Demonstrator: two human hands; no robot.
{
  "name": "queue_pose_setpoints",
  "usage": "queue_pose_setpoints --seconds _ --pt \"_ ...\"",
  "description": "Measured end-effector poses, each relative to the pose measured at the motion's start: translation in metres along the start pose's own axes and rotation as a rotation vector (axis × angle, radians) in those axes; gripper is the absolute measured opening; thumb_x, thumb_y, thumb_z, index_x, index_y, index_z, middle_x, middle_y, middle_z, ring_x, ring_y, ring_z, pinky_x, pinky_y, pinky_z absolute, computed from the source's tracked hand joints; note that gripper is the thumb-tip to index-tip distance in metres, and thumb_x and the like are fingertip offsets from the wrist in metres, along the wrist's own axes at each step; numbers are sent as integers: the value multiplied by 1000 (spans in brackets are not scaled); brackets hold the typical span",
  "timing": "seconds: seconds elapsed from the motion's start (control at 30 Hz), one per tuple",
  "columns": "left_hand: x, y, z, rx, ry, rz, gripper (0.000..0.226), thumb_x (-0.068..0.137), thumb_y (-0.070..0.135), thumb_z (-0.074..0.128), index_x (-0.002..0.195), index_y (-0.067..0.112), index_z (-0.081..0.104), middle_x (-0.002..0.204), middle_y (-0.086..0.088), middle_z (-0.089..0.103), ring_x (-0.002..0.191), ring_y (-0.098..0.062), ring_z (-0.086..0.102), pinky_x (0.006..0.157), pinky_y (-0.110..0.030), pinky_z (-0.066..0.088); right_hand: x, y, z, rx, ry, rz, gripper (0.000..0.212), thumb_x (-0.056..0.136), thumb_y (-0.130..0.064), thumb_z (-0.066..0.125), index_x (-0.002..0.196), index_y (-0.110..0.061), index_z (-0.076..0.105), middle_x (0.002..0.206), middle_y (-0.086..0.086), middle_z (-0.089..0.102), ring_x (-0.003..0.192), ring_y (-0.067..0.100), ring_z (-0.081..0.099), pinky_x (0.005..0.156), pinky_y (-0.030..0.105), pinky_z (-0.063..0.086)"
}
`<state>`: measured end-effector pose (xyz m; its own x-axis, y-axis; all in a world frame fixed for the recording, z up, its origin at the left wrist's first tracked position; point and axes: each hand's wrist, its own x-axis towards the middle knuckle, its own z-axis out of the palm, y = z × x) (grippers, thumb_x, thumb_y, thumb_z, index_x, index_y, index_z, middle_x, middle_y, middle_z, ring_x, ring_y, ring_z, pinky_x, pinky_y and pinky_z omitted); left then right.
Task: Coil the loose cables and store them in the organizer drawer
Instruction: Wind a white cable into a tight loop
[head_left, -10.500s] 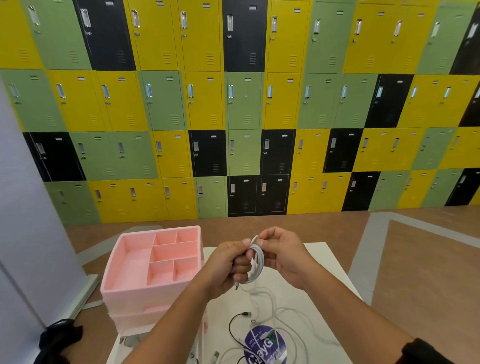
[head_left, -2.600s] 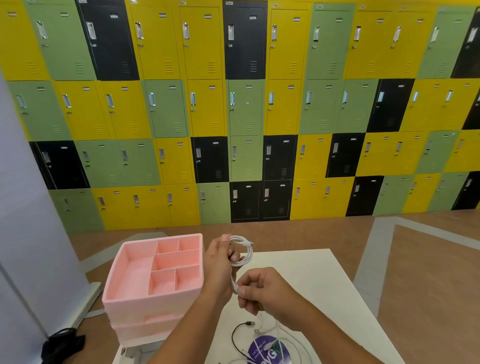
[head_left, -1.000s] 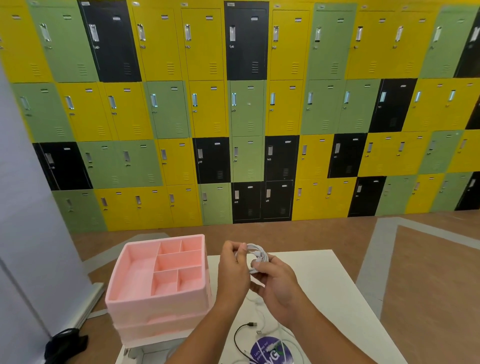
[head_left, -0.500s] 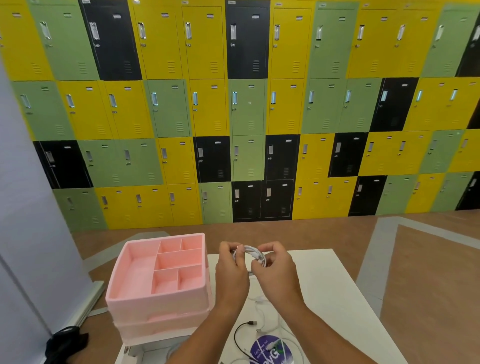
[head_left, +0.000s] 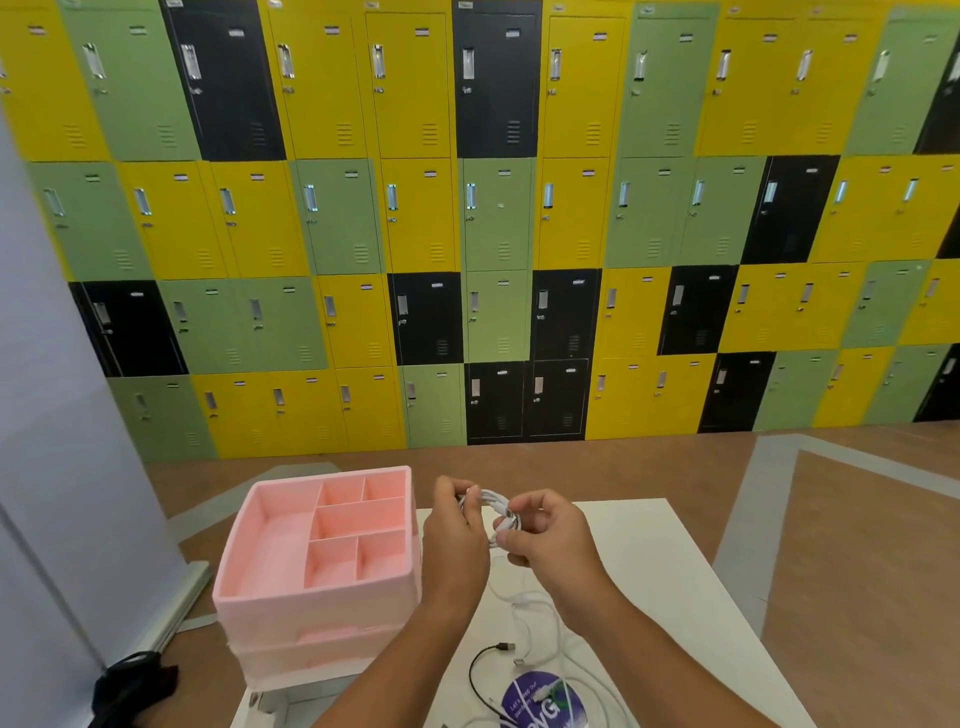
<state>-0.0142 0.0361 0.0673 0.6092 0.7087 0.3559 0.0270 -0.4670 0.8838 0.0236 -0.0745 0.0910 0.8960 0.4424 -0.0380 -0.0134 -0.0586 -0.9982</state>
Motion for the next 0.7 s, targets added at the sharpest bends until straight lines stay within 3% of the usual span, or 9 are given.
queue_pose_setpoints --seconds 0.17,0.27,0.4,0.5,0.57,0.7 --pt "-3 -3 1 3 -15 7 9 106 24 46 102 19 51 82 8 63 70 -12 63 57 -23 48 8 3 -4 -79 -13 19 24 76 7 79 92 -5 66 88 14 76 79 27 73 74 36 62" --pt "-4 2 1 1 -9 17 8 105 19 48 102 14 54 83 11 60 74 -7 61 59 -11 45 7 7 -2 -167 31 10 20 74 -3 84 82 -12 68 85 9 73 77 23 69 74 39 59" --pt "-3 0 2 -16 -24 4 7 103 13 51 99 13 57 82 11 62 76 -3 61 59 -8 43 1 7 3 -433 132 -123 24 75 -20 87 75 -25 63 100 -8 59 99 12 55 78 25 43" --pt "-3 -1 3 -10 -44 25 8 102 12 52 96 13 57 79 11 62 78 5 59 60 -11 44 -3 5 7 -449 101 -193 23 80 -10 82 75 -20 61 90 -4 61 84 9 59 63 13 43" --pt "-2 -2 2 -17 -54 42 9 103 13 52 95 14 57 78 10 62 78 4 59 59 -14 45 -3 5 7 -413 103 -175 19 82 -7 78 78 -17 63 81 -2 64 72 10 62 58 16 48" --pt "-1 -4 1 -30 -75 70 9 103 17 53 95 18 56 80 11 62 76 -4 61 60 -28 54 1 7 4 -272 146 -82 19 82 -2 75 85 -15 61 84 5 68 76 15 70 72 35 61"
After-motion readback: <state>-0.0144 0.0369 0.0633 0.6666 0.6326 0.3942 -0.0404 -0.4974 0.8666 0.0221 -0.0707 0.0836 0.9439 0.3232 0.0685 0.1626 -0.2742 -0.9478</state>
